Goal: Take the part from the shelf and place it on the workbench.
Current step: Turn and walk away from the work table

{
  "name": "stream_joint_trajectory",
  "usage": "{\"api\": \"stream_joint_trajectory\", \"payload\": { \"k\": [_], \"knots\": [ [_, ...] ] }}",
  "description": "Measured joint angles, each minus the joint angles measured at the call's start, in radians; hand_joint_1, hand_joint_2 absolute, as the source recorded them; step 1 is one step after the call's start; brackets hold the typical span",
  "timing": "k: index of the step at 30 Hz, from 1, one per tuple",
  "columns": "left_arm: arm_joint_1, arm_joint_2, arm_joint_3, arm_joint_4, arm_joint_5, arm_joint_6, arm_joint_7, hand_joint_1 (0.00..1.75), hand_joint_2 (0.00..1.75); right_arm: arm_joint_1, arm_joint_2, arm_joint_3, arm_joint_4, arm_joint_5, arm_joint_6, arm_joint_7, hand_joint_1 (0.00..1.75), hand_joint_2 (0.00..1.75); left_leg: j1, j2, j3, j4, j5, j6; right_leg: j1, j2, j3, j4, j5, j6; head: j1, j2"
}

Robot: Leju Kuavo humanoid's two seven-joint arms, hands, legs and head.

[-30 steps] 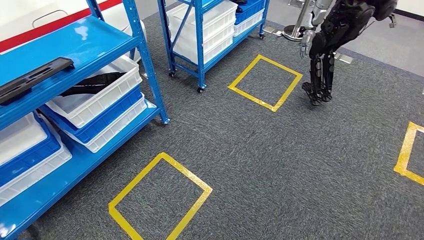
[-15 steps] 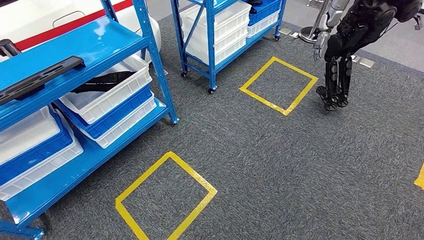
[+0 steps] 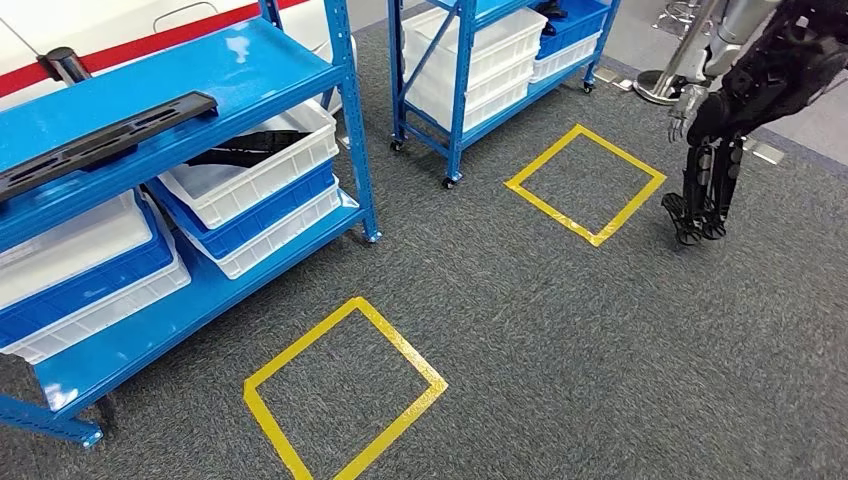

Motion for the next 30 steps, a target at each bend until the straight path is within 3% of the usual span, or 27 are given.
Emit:
{"api": "stream_joint_trajectory", "payload": {
  "k": [2,3,5,6,8,11,13,16,17,19,24,25,26,27,30],
  "knots": [
    [0.0,-0.004,0.0,0.0,0.006,0.001,0.001,0.0,1.75,0.001,-0.003,0.0,0.0,0.001,0.001,-0.001,0.0,0.0,-0.001,-0.014,-0.001,0.001,-0.001,0.0,-0.002,0.005,-0.049,0.092,-0.028,0.006,0.002,0.0],
    [0.0,-0.006,0.0,0.0,0.008,0.002,0.0,0.0,1.75,0.001,-0.005,0.0,0.0,0.002,0.002,-0.001,0.0,0.0,-0.001,-0.022,0.0,0.002,-0.001,-0.001,-0.004,0.006,-0.048,0.084,-0.017,0.015,0.002,0.0],
    [0.0,-0.01,0.0,0.0,0.007,0.001,-0.002,0.0,1.75,0.0,-0.009,0.0,0.0,0.0,0.001,0.0,0.0,0.0,0.001,-0.039,0.002,0.007,-0.005,-0.006,-0.009,0.014,0.01,-0.041,0.042,0.036,0.003,0.0],
    [0.0,-0.011,0.0,0.0,0.005,0.001,-0.002,0.0,1.75,0.0,-0.009,0.0,0.0,-0.001,0.001,0.0,0.0,0.0,-0.001,-0.046,0.002,0.013,-0.008,-0.011,-0.011,0.022,0.041,-0.109,0.07,0.04,0.003,0.0],
    [0.0,-0.012,0.0,0.0,-0.001,-0.001,-0.003,0.0,1.75,-0.002,-0.01,0.0,0.001,-0.006,0.0,0.0,0.0,0.0,-0.005,-0.054,0.0,0.021,-0.016,-0.023,-0.012,0.031,0.074,-0.181,0.096,0.031,0.004,0.0],
    [0.0,-0.01,0.0,0.0,-0.008,-0.007,-0.006,0.0,1.75,-0.005,-0.009,0.0,0.001,-0.013,-0.003,0.002,0.0,0.0,-0.003,-0.054,-0.004,0.028,-0.022,-0.035,-0.013,0.025,0.079,-0.185,0.101,0.009,0.003,0.0],
    [-0.001,-0.009,-0.001,0.0,-0.012,-0.01,-0.008,0.0,1.75,-0.005,-0.007,0.0,0.002,-0.017,-0.006,0.003,0.0,0.0,0.001,-0.034,-0.024,0.076,-0.054,-0.045,-0.017,0.017,0.08,-0.188,0.103,-0.002,-0.001,0.0],
    [-0.003,-0.009,-0.001,0.0,-0.016,-0.011,-0.01,0.0,0.44,-0.002,-0.005,-0.001,0.002,-0.019,-0.009,0.004,0.0,0.0,0.005,-0.01,-0.123,0.272,-0.149,-0.058,-0.014,0.0,0.079,-0.188,0.101,-0.012,-0.007,0.0],
    [-0.004,-0.008,-0.001,0.0,-0.017,-0.011,-0.01,0.0,0.0,-0.001,-0.005,-0.001,0.002,-0.02,-0.009,0.004,0.0,0.0,0.006,-0.008,-0.149,0.322,-0.164,-0.06,-0.013,-0.005,0.079,-0.188,0.1,-0.013,-0.007,0.0],
    [-0.004,-0.007,-0.002,0.0,-0.019,-0.012,-0.01,0.0,0.0,-0.001,-0.005,-0.001,0.002,-0.021,-0.01,0.004,0.0,0.0,0.007,-0.007,-0.17,0.356,-0.167,-0.06,-0.012,-0.01,0.079,-0.188,0.1,-0.013,-0.007,0.0],
    [-0.004,-0.007,-0.002,0.0,-0.019,-0.012,-0.01,0.0,0.0,-0.001,-0.005,-0.002,0.002,-0.022,-0.01,0.004,0.0,0.0,0.008,-0.007,-0.169,0.352,-0.161,-0.06,-0.012,-0.012,0.079,-0.188,0.099,-0.013,-0.007,0.0],
    [-0.003,-0.007,-0.002,0.0,-0.02,-0.011,-0.01,0.0,0.0,-0.001,-0.005,-0.002,0.002,-0.023,-0.011,0.003,0.0,0.0,0.008,-0.006,-0.16,0.331,-0.145,-0.059,-0.012,-0.013,0.08,-0.188,0.099,-0.014,-0.007,0.0],
    [-0.003,-0.007,-0.002,0.0,-0.02,-0.011,-0.01,0.0,0.0,-0.001,-0.005,-0.002,0.002,-0.024,-0.011,0.003,0.0,0.0,0.008,-0.004,-0.146,0.3,-0.124,-0.057,-0.012,-0.015,0.081,-0.188,0.098,-0.014,-0.007,0.0],
    [-0.004,-0.007,-0.002,0.0,-0.021,-0.011,-0.01,0.0,0.0,-0.002,-0.004,-0.003,0.002,-0.025,-0.014,0.002,0.0,0.0,0.007,0.007,-0.108,0.221,-0.088,-0.051,-0.011,-0.019,0.084,-0.188,0.097,-0.014,-0.007,0.0],
    [-0.008,-0.008,-0.006,0.0,-0.024,-0.011,-0.01,0.0,0.0,-0.005,0.001,-0.004,0.002,-0.029,-0.021,-0.001,0.0,0.0,-0.001,0.018,-0.012,0.021,-0.009,-0.018,-0.005,-0.021,0.077,-0.155,0.07,0.003,-0.003,0.0]
  ]
}}
